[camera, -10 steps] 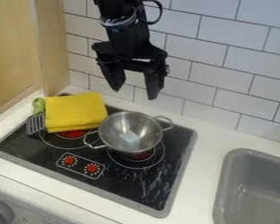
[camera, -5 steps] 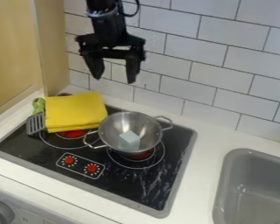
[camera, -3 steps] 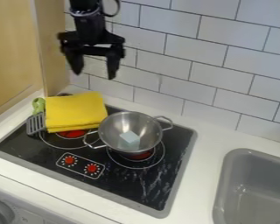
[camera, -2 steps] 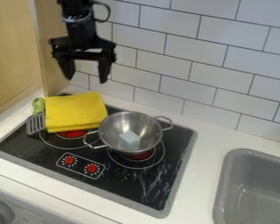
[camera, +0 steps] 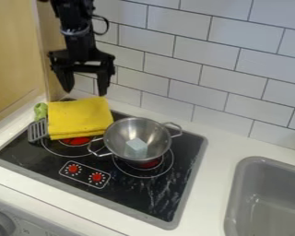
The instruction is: Move the yellow cloth to the bottom middle part of the stove
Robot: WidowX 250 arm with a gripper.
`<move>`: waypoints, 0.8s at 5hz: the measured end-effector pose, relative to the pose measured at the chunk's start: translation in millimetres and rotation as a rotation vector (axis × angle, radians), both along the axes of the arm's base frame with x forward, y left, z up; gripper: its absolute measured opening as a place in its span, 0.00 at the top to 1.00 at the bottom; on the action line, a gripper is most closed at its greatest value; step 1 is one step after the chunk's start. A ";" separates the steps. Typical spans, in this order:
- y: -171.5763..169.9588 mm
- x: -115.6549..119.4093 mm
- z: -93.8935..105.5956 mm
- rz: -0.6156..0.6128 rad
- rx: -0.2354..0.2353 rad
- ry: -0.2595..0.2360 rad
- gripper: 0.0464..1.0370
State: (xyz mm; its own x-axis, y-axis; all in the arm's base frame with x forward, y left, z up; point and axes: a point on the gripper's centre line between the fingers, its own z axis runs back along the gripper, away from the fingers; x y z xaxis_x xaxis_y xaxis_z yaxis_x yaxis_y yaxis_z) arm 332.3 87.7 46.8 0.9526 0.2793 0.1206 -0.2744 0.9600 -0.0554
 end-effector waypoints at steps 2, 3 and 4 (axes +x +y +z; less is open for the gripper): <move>10.7 1.8 -12.6 0.025 0.003 0.016 0.04; 11.0 1.7 -23.6 0.017 0.013 0.038 0.04; 9.6 4.1 -29.7 0.006 0.016 0.034 0.04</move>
State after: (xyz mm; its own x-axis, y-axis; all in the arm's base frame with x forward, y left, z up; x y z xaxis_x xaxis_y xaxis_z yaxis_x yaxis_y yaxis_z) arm 336.5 97.4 17.1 0.9546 0.2830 0.0926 -0.2814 0.9591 -0.0308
